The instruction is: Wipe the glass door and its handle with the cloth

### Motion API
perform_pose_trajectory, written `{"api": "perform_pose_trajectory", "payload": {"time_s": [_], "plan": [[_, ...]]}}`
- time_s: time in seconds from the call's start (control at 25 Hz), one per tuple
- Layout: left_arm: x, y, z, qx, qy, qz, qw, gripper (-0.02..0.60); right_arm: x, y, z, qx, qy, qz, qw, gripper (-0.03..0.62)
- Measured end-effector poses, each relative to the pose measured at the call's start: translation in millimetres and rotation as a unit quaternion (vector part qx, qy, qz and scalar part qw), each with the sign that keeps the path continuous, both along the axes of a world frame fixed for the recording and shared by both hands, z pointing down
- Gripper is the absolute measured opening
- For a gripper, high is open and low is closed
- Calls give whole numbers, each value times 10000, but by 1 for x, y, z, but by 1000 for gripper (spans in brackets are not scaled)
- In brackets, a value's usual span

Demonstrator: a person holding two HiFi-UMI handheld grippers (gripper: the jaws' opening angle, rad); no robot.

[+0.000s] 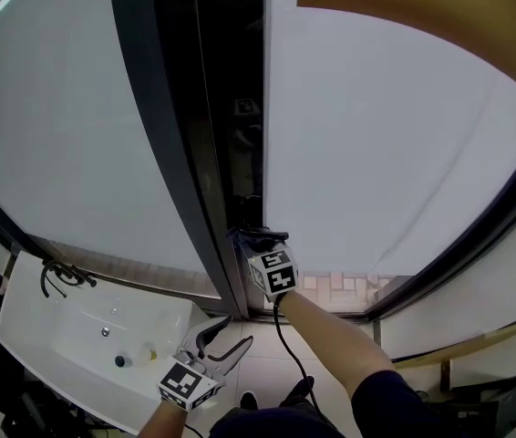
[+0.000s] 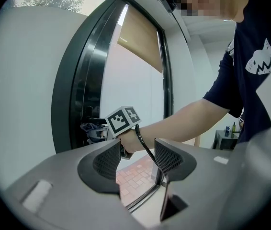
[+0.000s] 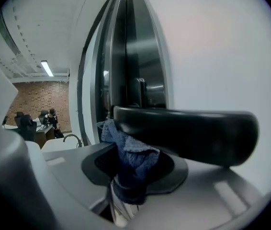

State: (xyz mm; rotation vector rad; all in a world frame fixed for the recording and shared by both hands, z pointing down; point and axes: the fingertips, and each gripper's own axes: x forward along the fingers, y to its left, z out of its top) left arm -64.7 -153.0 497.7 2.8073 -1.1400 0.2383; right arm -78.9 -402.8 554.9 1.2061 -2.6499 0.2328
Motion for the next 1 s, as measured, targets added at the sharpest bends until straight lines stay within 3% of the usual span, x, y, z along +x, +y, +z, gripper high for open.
{"api": "perform_pose_trajectory", "payload": {"time_s": [0.16, 0.36, 0.68, 0.92, 1.0], "plan": [[-6, -6, 12, 4, 25, -53, 10000, 216, -5, -4, 1, 166, 97, -193, 9996, 143], [2, -17, 8, -66, 65, -34, 10000, 216, -6, -1, 12, -70, 467, -549, 9974, 141], [13, -25, 7, -17, 35, 34, 10000, 216, -4, 6, 15, -166, 658, -847, 9941, 140], [21, -22, 6, -35, -7, 98, 9999, 216, 11, 17, 48, -414, 1357, -905, 9857, 140], [22, -20, 7, -52, -11, 102, 9999, 216, 23, 23, 64, -477, 1353, -821, 9862, 140]]}}
